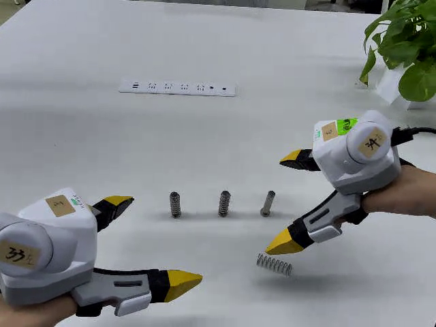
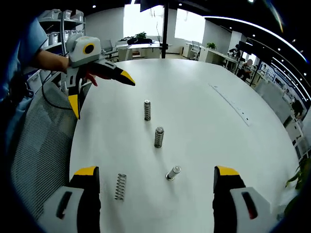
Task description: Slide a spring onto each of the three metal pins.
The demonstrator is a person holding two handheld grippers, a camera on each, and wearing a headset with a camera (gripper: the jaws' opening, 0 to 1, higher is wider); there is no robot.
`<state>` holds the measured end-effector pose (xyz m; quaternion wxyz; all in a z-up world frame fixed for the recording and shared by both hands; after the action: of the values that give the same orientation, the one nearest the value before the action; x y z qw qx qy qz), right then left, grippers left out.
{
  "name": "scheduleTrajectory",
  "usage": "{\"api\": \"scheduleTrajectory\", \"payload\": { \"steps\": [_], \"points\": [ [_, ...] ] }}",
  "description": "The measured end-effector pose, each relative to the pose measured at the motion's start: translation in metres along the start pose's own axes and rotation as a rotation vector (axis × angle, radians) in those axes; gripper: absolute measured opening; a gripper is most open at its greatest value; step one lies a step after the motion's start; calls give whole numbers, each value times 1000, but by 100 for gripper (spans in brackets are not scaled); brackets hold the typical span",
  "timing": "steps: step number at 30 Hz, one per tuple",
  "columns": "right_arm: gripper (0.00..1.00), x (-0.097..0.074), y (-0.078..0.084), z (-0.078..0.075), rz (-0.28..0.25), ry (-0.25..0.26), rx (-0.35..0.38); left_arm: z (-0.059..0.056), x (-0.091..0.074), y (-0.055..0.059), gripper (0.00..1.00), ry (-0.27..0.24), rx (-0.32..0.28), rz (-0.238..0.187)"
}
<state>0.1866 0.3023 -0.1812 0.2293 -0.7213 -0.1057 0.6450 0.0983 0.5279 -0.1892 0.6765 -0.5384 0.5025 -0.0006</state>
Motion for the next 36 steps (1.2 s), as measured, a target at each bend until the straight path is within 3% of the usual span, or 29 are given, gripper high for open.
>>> {"api": "scheduleTrajectory", "payload": {
  "steps": [23, 31, 36],
  "points": [
    [99, -32, 70, 36, -59, 67, 230, -15, 15, 0, 100, 53, 37, 29],
    [99, -39, 83, 51, -81, 84, 276, -28, 27, -4, 99, 89, 88, 44],
    [99, -39, 88, 56, -84, 87, 301, -38, 40, -8, 96, 128, 150, 57]
  ]
}}
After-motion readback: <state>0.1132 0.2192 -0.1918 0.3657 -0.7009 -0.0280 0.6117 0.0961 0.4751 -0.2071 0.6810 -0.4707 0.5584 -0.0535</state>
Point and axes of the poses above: the centre of the closed fingertips' face, and the gripper's own axes: x roughly forward along the fingers, z roughly to its left, y roughly out of its underside, the point moved 7 cm from there along -x, roughly backward along the fingers, and after that the axes turned 15 degrees about z, right-handed, at the moved point
